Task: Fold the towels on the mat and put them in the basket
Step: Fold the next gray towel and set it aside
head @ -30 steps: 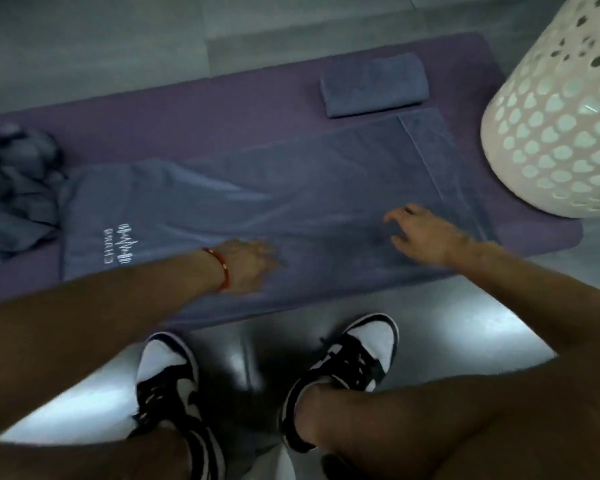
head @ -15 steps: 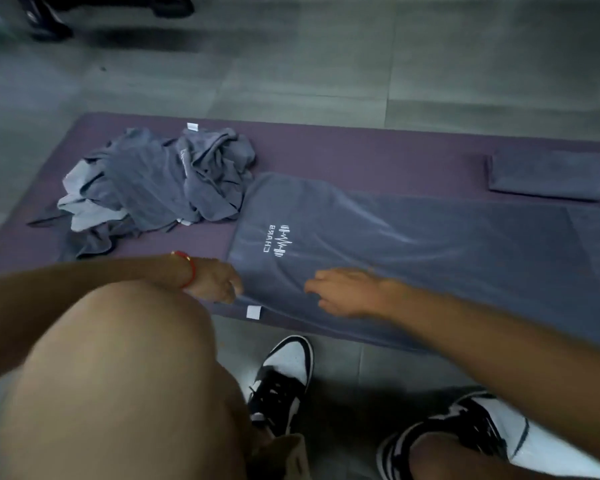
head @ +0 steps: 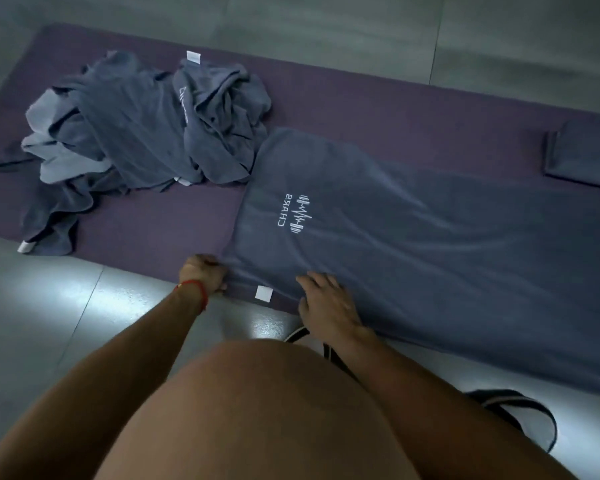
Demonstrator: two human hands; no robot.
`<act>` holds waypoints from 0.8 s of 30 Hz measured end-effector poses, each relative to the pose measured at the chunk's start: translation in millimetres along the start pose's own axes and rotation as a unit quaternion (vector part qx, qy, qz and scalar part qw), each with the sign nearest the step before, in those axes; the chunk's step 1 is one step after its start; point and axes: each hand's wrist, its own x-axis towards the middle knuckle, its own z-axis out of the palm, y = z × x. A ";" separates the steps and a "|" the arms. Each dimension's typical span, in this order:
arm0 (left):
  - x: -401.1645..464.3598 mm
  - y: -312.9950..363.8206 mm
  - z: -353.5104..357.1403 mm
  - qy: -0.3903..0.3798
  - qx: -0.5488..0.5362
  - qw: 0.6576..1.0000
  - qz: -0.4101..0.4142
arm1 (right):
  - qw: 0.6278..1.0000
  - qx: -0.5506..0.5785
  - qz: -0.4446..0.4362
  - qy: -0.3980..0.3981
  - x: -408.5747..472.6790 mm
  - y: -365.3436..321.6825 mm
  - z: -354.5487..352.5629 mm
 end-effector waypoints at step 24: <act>120.1 215.7 111.5 0.036 0.414 0.806 0.421 | 0.981 0.004 0.152 0.117 181.0 204.2 -134.2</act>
